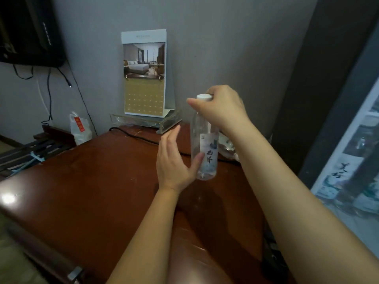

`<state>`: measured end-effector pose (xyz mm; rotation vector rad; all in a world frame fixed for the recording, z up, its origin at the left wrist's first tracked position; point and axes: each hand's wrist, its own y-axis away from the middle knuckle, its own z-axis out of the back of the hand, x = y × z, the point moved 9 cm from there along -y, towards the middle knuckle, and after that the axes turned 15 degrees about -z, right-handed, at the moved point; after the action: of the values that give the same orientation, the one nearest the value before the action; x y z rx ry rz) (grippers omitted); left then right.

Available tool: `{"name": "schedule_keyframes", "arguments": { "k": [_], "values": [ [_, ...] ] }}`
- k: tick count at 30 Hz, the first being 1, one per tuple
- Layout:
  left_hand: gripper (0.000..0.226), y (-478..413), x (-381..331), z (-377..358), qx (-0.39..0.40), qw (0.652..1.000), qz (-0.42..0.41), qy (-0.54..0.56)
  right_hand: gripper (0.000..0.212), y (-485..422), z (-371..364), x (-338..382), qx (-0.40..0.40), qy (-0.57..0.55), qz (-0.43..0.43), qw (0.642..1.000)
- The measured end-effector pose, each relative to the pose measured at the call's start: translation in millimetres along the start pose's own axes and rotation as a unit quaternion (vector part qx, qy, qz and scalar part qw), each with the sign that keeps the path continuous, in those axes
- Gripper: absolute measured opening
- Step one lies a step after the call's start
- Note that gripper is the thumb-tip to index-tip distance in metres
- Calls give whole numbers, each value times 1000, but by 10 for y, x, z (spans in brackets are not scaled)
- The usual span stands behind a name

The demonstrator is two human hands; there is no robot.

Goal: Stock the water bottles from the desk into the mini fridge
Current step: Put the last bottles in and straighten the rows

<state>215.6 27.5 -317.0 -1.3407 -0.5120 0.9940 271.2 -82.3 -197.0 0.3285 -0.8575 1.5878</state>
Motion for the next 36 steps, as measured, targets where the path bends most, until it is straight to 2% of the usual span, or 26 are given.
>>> {"name": "schedule_keyframes", "arguments": {
  "k": [3,6,12,15,17,18,20,22,24,26,31,33,36],
  "values": [
    [80,-4,-16,63,-25,1000,5,8,46,79,82,-106,-1,93,-11,996],
    [78,5,-4,52,-12,999,23,23,50,162,161,-268,-1,135,-32,990],
    [52,-45,-128,49,-12,985,67,159,53,383,97,-480,16,153,-39,987],
    [46,21,-300,-25,46,966,98,236,53,456,129,-475,14,140,-48,989],
    [35,93,-422,-168,131,926,136,326,54,492,190,-509,8,121,-65,991],
    [34,160,-478,-248,179,892,170,377,55,518,215,-524,7,116,-70,991],
    [50,354,-574,-382,267,819,242,447,55,590,250,-524,9,110,-68,992],
    [66,498,-644,-406,317,786,274,455,55,675,288,-477,2,104,-56,993],
    [67,533,-655,-344,319,787,284,444,57,744,369,-395,-9,100,-41,994],
    [59,487,-655,-219,308,799,284,431,58,790,510,-313,-14,94,-35,995],
    [53,224,-904,158,297,835,231,402,62,972,964,-128,-11,44,-20,999],
    [48,115,-1065,273,286,838,217,411,65,1113,1196,-108,-18,9,1,1000],
    [45,-52,-1347,387,272,835,204,434,65,1396,1538,-326,-24,-72,-10,997]
  ]
}}
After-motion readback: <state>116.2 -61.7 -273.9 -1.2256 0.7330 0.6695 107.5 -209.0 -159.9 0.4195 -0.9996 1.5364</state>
